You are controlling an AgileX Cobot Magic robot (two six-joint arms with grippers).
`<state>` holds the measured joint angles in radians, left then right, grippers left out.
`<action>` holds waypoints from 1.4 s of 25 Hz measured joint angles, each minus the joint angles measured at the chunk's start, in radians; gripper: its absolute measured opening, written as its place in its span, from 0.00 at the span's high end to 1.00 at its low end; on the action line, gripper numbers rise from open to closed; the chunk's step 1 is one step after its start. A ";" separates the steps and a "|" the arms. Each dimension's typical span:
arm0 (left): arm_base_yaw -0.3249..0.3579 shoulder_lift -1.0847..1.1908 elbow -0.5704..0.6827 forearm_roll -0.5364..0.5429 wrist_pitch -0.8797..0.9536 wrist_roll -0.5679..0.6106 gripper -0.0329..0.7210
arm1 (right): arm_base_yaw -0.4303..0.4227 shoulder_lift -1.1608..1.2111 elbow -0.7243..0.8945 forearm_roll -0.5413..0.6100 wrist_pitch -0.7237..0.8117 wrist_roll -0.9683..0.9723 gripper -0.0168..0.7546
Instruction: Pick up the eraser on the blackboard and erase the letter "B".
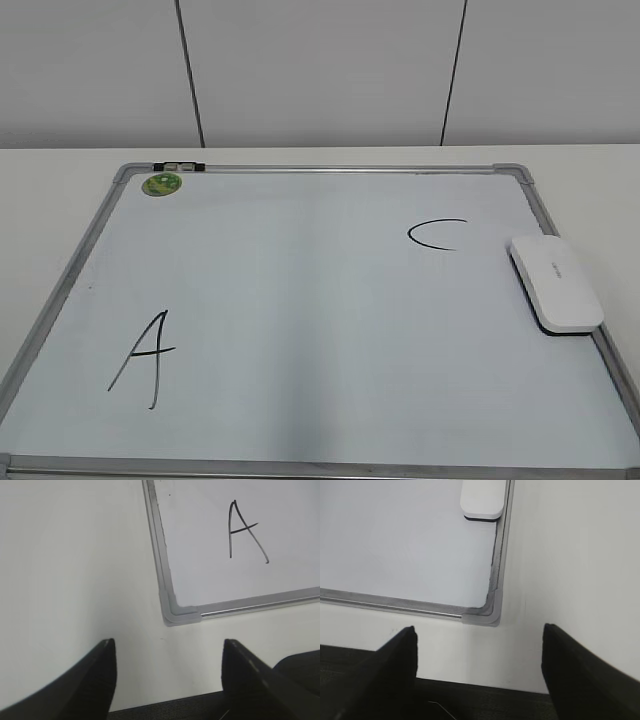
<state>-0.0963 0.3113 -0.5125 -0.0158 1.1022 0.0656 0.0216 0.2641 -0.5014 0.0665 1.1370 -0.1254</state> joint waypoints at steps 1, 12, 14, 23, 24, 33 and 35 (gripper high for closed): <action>0.000 0.000 0.000 0.000 -0.001 0.000 0.32 | 0.000 0.000 0.000 0.000 -0.002 0.000 0.21; 0.000 0.000 0.000 -0.008 -0.002 0.000 0.32 | 0.000 0.000 0.000 0.000 -0.004 0.001 0.21; 0.000 0.000 0.000 -0.009 -0.002 0.000 0.32 | 0.000 0.000 0.000 0.000 -0.004 0.001 0.21; 0.002 -0.026 0.000 -0.010 -0.004 0.000 0.32 | -0.008 -0.021 0.002 0.000 -0.006 0.001 0.21; 0.005 -0.041 0.000 -0.010 -0.004 0.000 0.32 | -0.019 -0.037 0.002 0.000 -0.006 0.001 0.21; 0.044 -0.226 0.000 -0.010 -0.004 0.000 0.32 | -0.091 -0.220 0.002 0.000 -0.004 0.003 0.21; 0.053 -0.267 0.000 -0.010 0.000 0.000 0.32 | -0.091 -0.255 0.002 0.000 -0.004 0.003 0.21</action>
<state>-0.0430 0.0441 -0.5125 -0.0263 1.1021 0.0656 -0.0692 0.0087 -0.4997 0.0665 1.1327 -0.1229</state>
